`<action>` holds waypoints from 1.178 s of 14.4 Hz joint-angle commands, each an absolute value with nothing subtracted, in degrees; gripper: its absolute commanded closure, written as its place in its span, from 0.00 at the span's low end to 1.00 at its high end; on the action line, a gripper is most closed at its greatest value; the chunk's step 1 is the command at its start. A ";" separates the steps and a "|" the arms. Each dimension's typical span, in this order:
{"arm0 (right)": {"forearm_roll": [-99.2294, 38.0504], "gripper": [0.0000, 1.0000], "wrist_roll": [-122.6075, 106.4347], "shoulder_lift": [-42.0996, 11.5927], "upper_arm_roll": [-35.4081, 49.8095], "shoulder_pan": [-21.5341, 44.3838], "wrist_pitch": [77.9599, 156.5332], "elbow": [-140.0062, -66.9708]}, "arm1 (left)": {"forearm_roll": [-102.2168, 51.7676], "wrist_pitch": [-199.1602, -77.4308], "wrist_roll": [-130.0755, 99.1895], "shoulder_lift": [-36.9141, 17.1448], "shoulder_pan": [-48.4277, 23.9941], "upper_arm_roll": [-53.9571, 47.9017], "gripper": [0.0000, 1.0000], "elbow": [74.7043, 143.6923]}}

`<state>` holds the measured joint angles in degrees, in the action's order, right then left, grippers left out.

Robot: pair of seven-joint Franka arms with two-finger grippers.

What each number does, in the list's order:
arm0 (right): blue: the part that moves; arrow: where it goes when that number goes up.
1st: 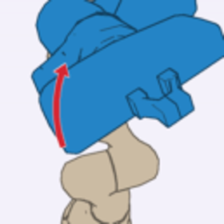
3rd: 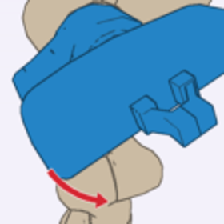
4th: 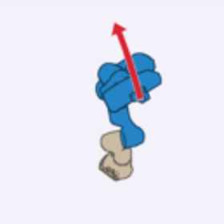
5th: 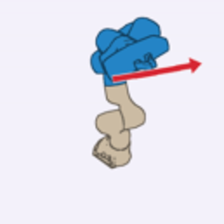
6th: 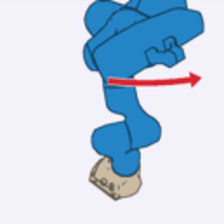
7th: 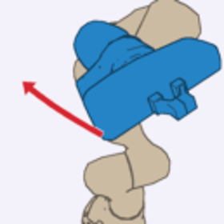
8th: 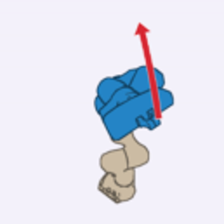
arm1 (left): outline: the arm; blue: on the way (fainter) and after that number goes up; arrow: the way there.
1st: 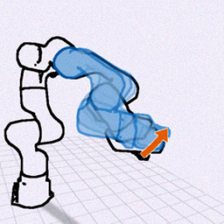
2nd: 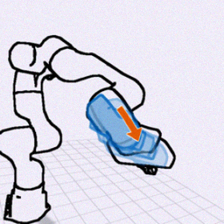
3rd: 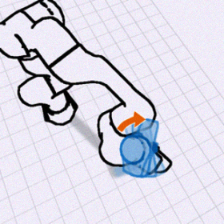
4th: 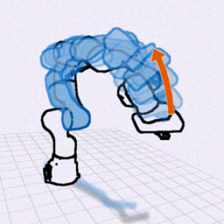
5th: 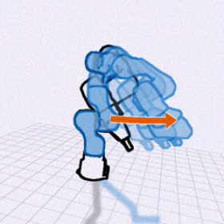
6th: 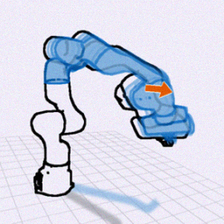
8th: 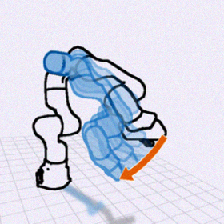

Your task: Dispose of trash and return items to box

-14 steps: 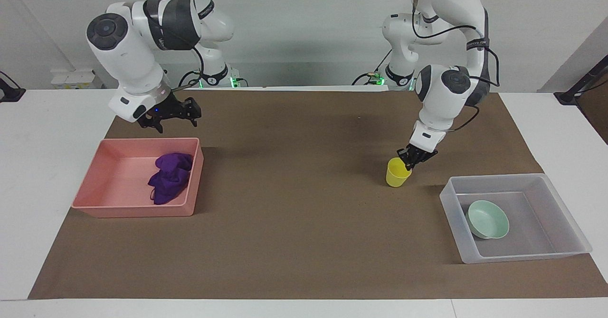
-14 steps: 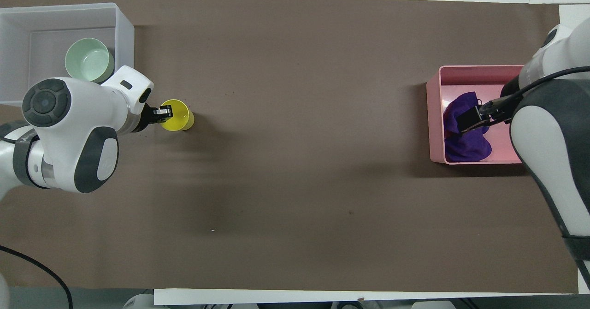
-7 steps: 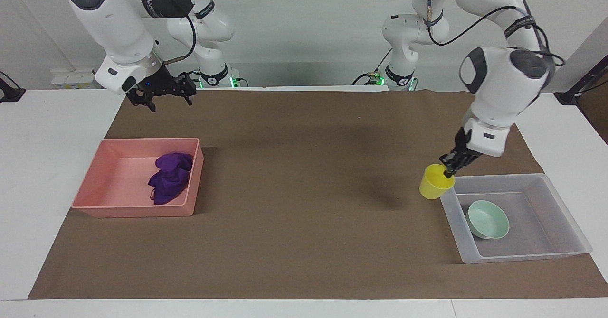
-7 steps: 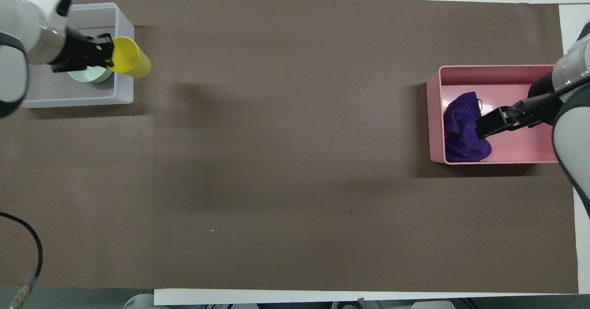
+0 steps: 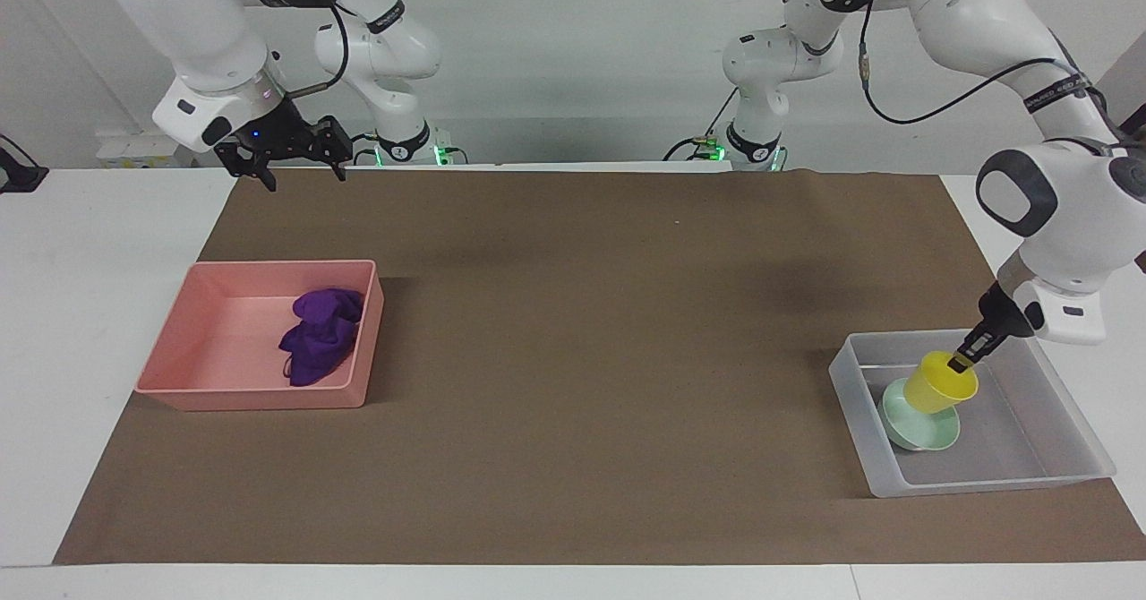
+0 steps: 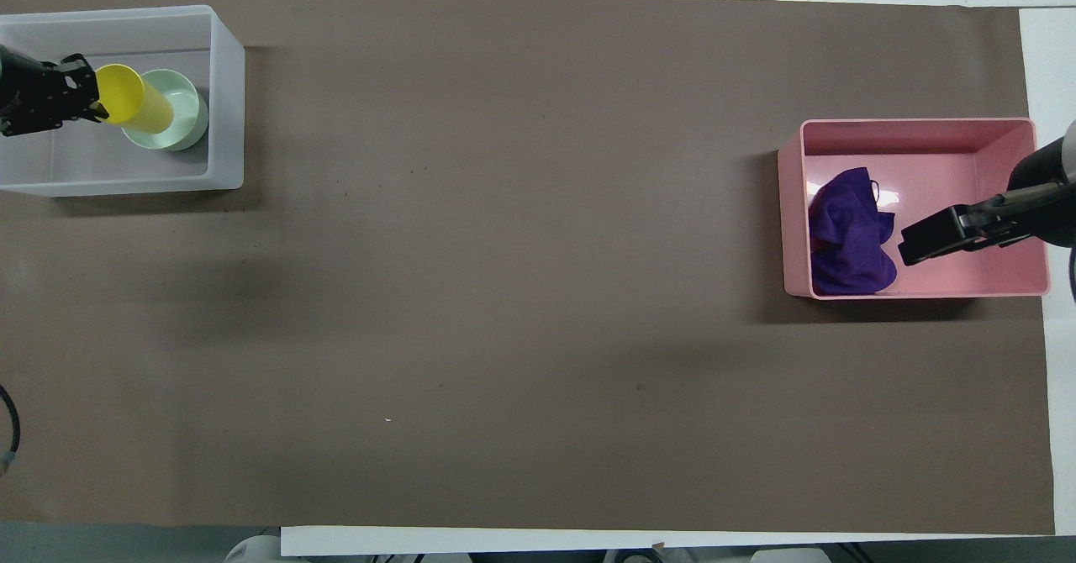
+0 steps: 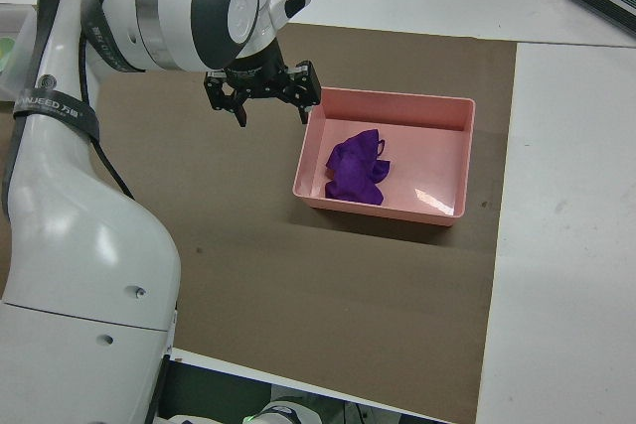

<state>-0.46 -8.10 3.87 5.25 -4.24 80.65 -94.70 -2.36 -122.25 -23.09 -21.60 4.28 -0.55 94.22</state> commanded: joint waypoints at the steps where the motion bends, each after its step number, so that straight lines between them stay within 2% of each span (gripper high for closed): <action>1: -0.53 0.01 -7.91 4.57 5.45 -5.27 80.16 -95.62 | -2.11 -125.24 -20.58 -19.87 4.39 -0.88 0.87 98.96; 2: -0.53 0.01 -7.91 4.57 5.54 -5.19 80.16 -95.62 | -2.11 -125.42 -19.35 -19.95 4.31 -0.88 0.33 98.53; 3: -0.53 0.01 -8.00 4.57 5.54 -5.19 80.16 -95.62 | -1.76 -124.64 -19.25 -19.86 3.61 -0.88 0.00 97.66; 5: -0.53 0.01 -8.00 4.66 5.54 -5.19 80.16 -95.71 | -0.70 -122.18 -19.16 -16.63 3.34 -1.05 0.00 97.21; 12: -0.53 0.01 -7.91 5.27 5.54 -5.19 81.38 -97.20 | 0.79 -98.11 -7.41 2.26 -0.96 -1.58 0.00 96.86; 14: -0.53 0.01 -7.91 5.54 5.54 -5.19 81.74 -97.65 | 0.79 -93.02 -3.00 3.43 -1.23 -1.76 0.00 93.98; 15: -0.53 0.01 -7.91 5.62 5.54 -5.19 82.09 -97.73 | 1.05 -88.46 -1.42 2.64 -1.58 -2.02 0.00 90.82; 17: -0.53 0.01 -8.08 5.71 5.54 -5.19 82.18 -98.00 | 0.44 -86.49 0.96 2.11 -2.20 -2.11 0.00 89.38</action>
